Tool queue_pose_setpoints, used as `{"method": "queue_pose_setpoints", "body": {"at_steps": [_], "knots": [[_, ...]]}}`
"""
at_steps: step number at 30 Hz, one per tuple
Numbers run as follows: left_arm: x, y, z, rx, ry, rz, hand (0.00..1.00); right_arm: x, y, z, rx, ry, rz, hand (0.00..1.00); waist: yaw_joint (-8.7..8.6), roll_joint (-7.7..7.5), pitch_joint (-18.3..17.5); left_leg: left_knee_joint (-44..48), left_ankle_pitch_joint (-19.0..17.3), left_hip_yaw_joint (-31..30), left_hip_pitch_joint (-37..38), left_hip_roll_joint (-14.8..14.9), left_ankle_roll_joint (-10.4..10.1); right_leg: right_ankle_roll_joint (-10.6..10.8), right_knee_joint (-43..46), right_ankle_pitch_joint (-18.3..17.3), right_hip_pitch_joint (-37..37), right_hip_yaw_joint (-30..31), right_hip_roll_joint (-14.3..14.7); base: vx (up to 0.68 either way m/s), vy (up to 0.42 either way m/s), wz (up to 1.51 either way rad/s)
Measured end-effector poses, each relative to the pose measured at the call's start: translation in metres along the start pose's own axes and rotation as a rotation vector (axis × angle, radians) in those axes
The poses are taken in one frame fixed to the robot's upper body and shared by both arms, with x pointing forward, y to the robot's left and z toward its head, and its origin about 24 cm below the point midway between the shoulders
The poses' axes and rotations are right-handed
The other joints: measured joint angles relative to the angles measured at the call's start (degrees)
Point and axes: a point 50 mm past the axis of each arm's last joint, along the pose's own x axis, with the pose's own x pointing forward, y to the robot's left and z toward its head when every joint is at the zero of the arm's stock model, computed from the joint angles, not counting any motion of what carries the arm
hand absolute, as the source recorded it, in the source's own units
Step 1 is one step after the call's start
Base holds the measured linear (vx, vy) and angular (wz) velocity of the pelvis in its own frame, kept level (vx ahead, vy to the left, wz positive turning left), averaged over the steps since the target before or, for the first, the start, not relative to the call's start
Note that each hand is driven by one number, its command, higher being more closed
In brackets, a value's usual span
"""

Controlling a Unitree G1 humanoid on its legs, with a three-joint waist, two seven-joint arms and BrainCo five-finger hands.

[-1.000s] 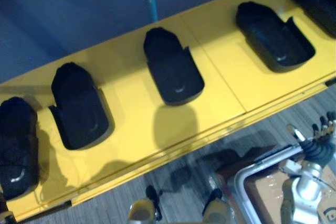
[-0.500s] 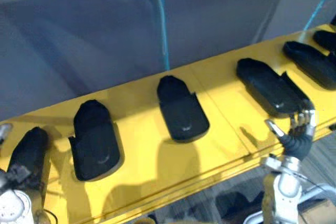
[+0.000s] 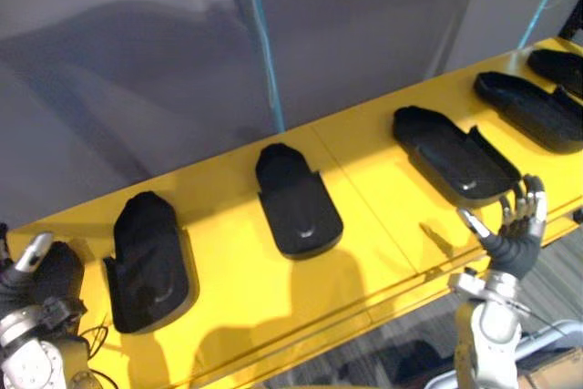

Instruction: Walk over and take plastic housings, then place them on the shelf

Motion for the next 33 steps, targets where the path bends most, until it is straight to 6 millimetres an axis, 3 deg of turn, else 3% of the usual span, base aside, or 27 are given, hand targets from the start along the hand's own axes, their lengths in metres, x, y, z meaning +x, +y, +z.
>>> {"method": "queue_pose_setpoints", "body": {"at_steps": [4, 6, 12, 15, 16, 17, 18, 19, 20, 21, 22, 23, 24, 25, 26, 27, 28, 29, 30, 31, 32, 33], "knots": [[0.008, -0.009, 0.031, -0.083, -0.236, 0.022, 0.00, 0.027, 0.008, 0.045, 0.049, -0.267, 0.019, 0.00, 0.09, -2.24, -0.1, 0.8, 0.0, 0.1, 0.1, -0.5, -0.1, 0.0, 0.4, 0.0, 0.0, 0.2, -0.7, -0.03, 0.027, -0.04], [0.008, -0.010, 0.039, -0.112, -0.306, 0.083, 0.00, 0.034, 0.012, 0.056, 0.070, -0.342, 0.048, 0.00, 0.03, -2.68, -0.4, 1.5, -0.1, 0.3, 0.4, -0.4, -0.1, 0.0, 1.0, 0.0, 0.0, 0.3, -0.6, -0.02, 0.018, -0.08], [-0.005, -0.009, 0.034, -0.084, -0.293, 0.261, 0.00, 0.039, 0.019, 0.057, 0.152, -0.344, 0.109, 0.00, 0.21, -2.99, -0.4, 8.0, -1.3, -1.3, -4.0, 0.8, 1.4, -0.4, -0.5, -0.3, -0.2, -0.1, -0.1, -0.07, -0.029, 0.01], [-0.016, -0.007, 0.028, -0.088, -0.248, 0.308, 0.00, 0.049, 0.029, 0.051, 0.161, -0.317, 0.117, 0.00, 0.73, -1.38, 0.8, 16.3, -1.8, -1.7, -9.1, 4.3, 2.4, -2.6, 2.0, -3.0, -1.9, -1.3, 1.5, -0.16, -0.080, 0.13], [-0.017, -0.006, 0.028, -0.079, -0.242, 0.302, 0.00, 0.050, 0.029, 0.049, 0.158, -0.311, 0.113, 0.00, 0.92, -0.93, 1.1, 17.4, -1.0, -1.6, -10.1, 5.5, 3.3, -3.0, 3.6, -4.3, -2.7, -1.4, 2.1, -0.18, -0.087, 0.25], [-0.019, -0.003, 0.030, -0.062, -0.247, 0.297, 0.00, 0.050, 0.027, 0.044, 0.145, -0.293, 0.103, 0.00, 0.88, -1.50, 0.8, 13.4, 3.4, -1.3, -9.7, 4.8, 3.1, -3.5, 4.2, -5.0, -3.5, -2.6, 2.0, -0.14, -0.073, 0.26], [-0.019, -0.003, 0.030, -0.063, -0.252, 0.297, 0.00, 0.051, 0.025, 0.044, 0.141, -0.294, 0.098, 0.00, 0.79, -1.58, 0.7, 14.5, 2.5, -1.0, -9.9, 4.9, 3.0, -3.6, 4.2, -4.6, -3.7, -2.9, 1.4, -0.12, -0.068, 0.13], [-0.020, -0.003, 0.033, -0.069, -0.280, 0.297, 0.00, 0.055, 0.019, 0.041, 0.117, -0.288, 0.076, 0.00, 1.33, -1.76, 1.7, 31.6, -2.7, 1.1, -12.3, 7.4, 4.6, -4.1, 6.7, -5.0, -4.8, -2.8, 0.6, -0.11, -0.035, -0.17], [-0.021, -0.003, 0.035, -0.072, -0.308, 0.293, 0.00, 0.054, 0.007, 0.037, 0.086, -0.270, 0.040, 0.00, 1.59, -0.83, 1.1, 45.6, -3.4, 1.3, -12.8, 8.0, 2.9, -4.4, 8.5, -5.1, -5.1, -1.9, 0.1, -0.08, 0.008, -0.22], [-0.021, -0.003, 0.036, -0.073, -0.315, 0.291, 0.00, 0.053, 0.005, 0.037, 0.082, -0.269, 0.032, 0.00, 1.50, -0.61, 1.0, 47.4, -3.1, 1.3, -12.7, 7.9, 2.5, -4.5, 8.8, -5.2, -5.2, -1.8, 0.0, -0.06, 0.057, -0.13], [-0.018, -0.005, 0.042, -0.053, -0.371, 0.270, 0.00, 0.049, -0.011, 0.038, 0.080, -0.272, -0.020, 0.00, 0.15, 0.66, 0.1, 52.2, 0.9, 0.8, -10.9, 7.7, -3.3, -4.8, 10.4, -5.3, -6.8, -1.5, -0.4, -0.07, 0.108, 0.03], [-0.014, -0.006, 0.045, -0.046, -0.405, 0.257, 0.00, 0.048, -0.021, 0.042, 0.098, -0.294, -0.053, 0.00, -1.09, 1.69, -0.6, 49.4, 5.8, -0.7, -10.1, 7.3, -4.9, -4.8, 12.0, -5.3, -9.6, -1.2, -0.6, -0.10, 0.117, 0.00], [-0.012, -0.007, 0.046, -0.033, -0.421, 0.254, 0.00, 0.049, -0.023, 0.044, 0.108, -0.304, -0.064, 0.00, -1.59, 2.06, -0.9, 46.9, 5.9, -1.3, -9.9, 6.9, -6.7, -4.8, 13.2, -5.3, -11.5, -0.8, -1.0, -0.20, 0.170, -0.08], [-0.008, -0.011, 0.041, -0.028, -0.430, 0.279, 0.00, 0.048, -0.023, 0.043, 0.141, -0.296, -0.070, 0.00, -2.17, 1.55, -0.7, 44.7, 4.4, -1.6, -10.1, 3.6, -6.5, -5.3, 16.6, -5.0, -15.4, 0.5, -3.2, -0.25, 0.189, -0.27], [-0.006, -0.016, 0.033, -0.048, -0.406, 0.310, 0.00, 0.047, -0.019, 0.041, 0.173, -0.284, -0.068, 0.00, -2.09, -0.08, 0.0, 45.1, 2.0, -3.1, -11.5, 1.2, -6.2, -5.8, 17.7, -4.0, -17.6, 2.6, -5.4, -0.27, 0.200, -0.30], [-0.005, -0.020, 0.031, -0.052, -0.398, 0.315, 0.00, 0.048, -0.017, 0.041, 0.193, -0.281, -0.072, 0.00, -2.06, -0.06, 0.0, 45.1, -1.4, -5.0, -12.4, 0.7, -5.3, -5.3, 17.9, -3.5, -18.5, 3.4, -5.4, -0.21, 0.192, -0.36], [-0.002, -0.030, 0.028, -0.077, -0.393, 0.302, 0.00, 0.050, -0.013, 0.039, 0.224, -0.274, -0.100, 0.00, -2.11, 0.07, 0.3, 42.2, -9.2, -9.3, -13.4, 0.2, -4.6, -4.3, 18.5, -2.9, -19.8, 4.1, -5.4, -0.15, 0.179, -0.20], [-0.001, -0.035, 0.027, -0.084, -0.387, 0.287, 0.00, 0.050, -0.013, 0.036, 0.232, -0.263, -0.117, 0.00, -2.10, -0.02, 0.7, 38.8, -11.6, -10.6, -13.2, 0.2, -4.3, -3.8, 18.9, -2.6, -20.2, 4.5, -5.5, -0.19, 0.272, -0.10], [0.000, -0.043, 0.023, -0.105, -0.355, 0.251, 0.00, 0.048, -0.012, 0.030, 0.241, -0.226, -0.158, 0.00, -2.05, -0.73, 2.2, 29.1, -14.4, -10.9, -10.4, -0.1, -2.9, -2.9, 20.5, -2.0, -20.2, 4.8, -7.0, -0.22, 0.334, 0.01], [0.001, -0.047, 0.019, -0.105, -0.315, 0.210, 0.00, 0.042, -0.012, 0.019, 0.242, -0.156, -0.191, 0.00, -2.29, -1.77, 3.2, 21.9, -16.6, -9.4, -5.0, -2.8, -0.6, -1.9, 22.5, -1.4, -20.6, 5.8, -8.9, -0.25, 0.352, 0.12], [0.002, -0.049, 0.016, -0.097, -0.295, 0.188, 0.00, 0.036, -0.013, 0.013, 0.241, -0.121, -0.205, 0.00, -2.34, -3.13, 4.0, 20.7, -17.1, -9.2, -4.3, -4.2, 0.7, -1.5, 23.4, -1.2, -21.3, 6.8, -10.0, -0.27, 0.362, -0.05], [0.002, -0.050, 0.008, -0.069, -0.241, 0.159, 0.00, 0.022, -0.011, 0.002, 0.229, -0.040, -0.211, 0.00, -0.87, -6.12, 5.3, 20.9, -16.6, -7.8, -4.0, -6.9, 1.7, -0.9, 23.6, -1.4, -22.4, 8.2, -12.8, -0.26, 0.310, -0.10]]}}
